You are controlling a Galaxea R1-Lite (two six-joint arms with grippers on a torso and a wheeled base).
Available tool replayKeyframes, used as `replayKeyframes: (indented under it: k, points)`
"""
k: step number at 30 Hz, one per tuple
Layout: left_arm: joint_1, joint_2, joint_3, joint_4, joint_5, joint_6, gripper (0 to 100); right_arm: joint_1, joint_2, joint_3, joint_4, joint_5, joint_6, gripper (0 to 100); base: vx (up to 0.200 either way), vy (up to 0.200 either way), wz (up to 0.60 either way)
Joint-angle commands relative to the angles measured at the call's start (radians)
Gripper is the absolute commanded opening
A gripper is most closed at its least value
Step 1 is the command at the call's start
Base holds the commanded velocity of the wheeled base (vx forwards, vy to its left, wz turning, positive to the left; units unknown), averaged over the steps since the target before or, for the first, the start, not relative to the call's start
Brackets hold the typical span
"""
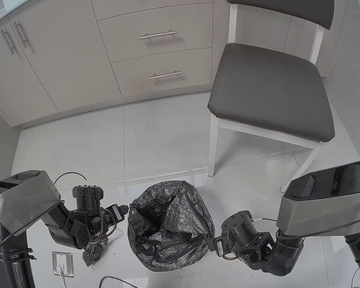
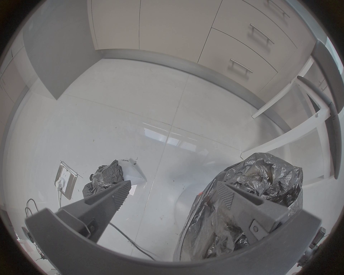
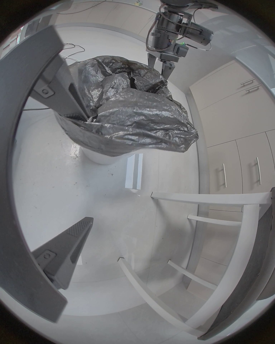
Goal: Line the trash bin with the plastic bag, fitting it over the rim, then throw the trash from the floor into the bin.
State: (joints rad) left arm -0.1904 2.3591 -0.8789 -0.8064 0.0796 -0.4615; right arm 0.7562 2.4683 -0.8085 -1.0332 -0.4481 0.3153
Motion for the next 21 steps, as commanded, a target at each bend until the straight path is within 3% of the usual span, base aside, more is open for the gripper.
replayKeyframes:
  k: [1,21]
  points:
    - [0.0,0.003,0.0,0.0,0.0,0.0,100,0.0,-0.029,0.04,-0.001,0.0,0.002,100,0.0,0.0,0.0]
    - [0.0,0.003,-0.002,0.0,0.0,-0.002,100,-0.061,0.034,0.042,-0.067,0.009,0.008,100,0.0,0.0,0.0]
